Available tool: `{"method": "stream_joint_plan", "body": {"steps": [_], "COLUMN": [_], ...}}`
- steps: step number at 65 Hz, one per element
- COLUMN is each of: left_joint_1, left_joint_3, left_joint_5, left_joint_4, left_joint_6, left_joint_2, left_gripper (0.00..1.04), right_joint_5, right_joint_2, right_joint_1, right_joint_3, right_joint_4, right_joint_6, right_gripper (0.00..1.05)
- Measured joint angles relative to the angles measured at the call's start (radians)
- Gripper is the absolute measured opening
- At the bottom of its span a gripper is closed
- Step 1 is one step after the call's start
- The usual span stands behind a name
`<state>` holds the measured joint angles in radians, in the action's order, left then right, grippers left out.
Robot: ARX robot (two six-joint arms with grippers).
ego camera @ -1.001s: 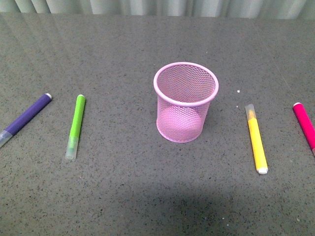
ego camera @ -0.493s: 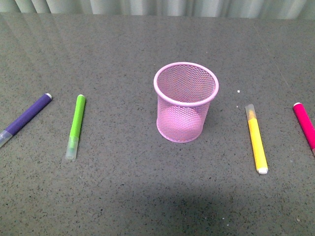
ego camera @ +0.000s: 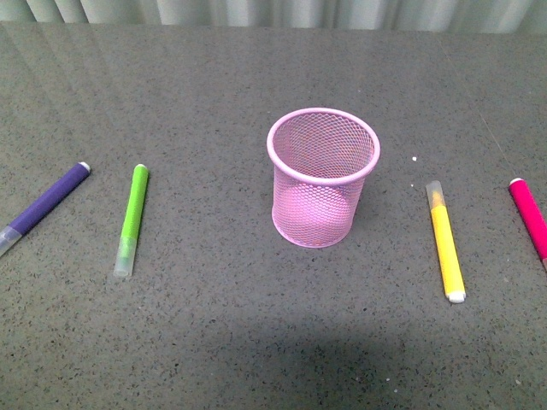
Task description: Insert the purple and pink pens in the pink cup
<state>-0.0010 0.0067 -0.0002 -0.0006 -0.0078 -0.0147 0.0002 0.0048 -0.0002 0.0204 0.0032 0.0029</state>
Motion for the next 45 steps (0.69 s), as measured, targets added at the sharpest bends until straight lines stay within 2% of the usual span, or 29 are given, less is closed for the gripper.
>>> {"method": "stream_joint_plan", "body": {"steps": [45], "left_joint_1": [0.000], "left_joint_3": [0.000], "left_joint_5": [0.000], "left_joint_4": [0.000], "left_joint_6": [0.000], "left_joint_2": [0.000], "left_gripper": [0.97], "right_joint_5": [0.000], "right_joint_2": [0.000], "right_joint_1": [0.000], "right_joint_3": [0.000], "right_joint_4": [0.000], "right_joint_6": [0.000], "right_gripper": [0.97]}}
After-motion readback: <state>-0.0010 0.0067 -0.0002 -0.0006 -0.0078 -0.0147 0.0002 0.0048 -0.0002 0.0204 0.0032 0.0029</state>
